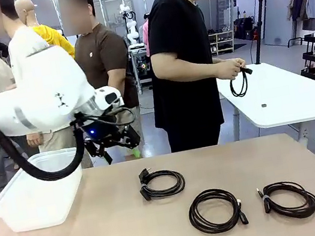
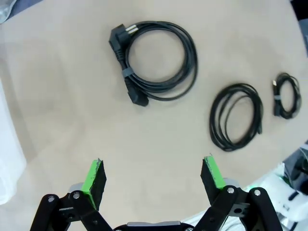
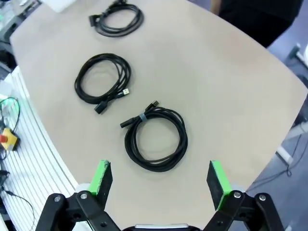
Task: Organize and store the cables.
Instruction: Place the Power Cable into the Organizing box.
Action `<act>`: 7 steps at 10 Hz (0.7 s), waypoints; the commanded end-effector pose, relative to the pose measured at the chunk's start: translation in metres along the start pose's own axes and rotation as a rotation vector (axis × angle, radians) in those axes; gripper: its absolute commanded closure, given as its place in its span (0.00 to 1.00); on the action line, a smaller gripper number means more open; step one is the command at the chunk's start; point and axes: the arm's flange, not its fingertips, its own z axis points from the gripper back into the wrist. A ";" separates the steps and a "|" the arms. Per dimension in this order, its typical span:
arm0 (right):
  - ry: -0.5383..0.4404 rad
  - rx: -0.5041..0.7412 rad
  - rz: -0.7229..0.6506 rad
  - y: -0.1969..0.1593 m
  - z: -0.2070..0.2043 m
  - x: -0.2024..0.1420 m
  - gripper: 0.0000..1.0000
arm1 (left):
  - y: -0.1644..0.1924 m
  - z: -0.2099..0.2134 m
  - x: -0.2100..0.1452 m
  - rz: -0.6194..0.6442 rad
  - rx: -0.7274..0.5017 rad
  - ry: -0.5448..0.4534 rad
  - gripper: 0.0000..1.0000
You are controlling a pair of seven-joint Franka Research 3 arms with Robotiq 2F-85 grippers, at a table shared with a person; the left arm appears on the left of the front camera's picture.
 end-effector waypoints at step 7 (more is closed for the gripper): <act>-0.022 0.017 0.039 -0.002 0.004 -0.012 0.00 | 0.003 -0.113 0.052 -0.084 0.071 0.111 0.00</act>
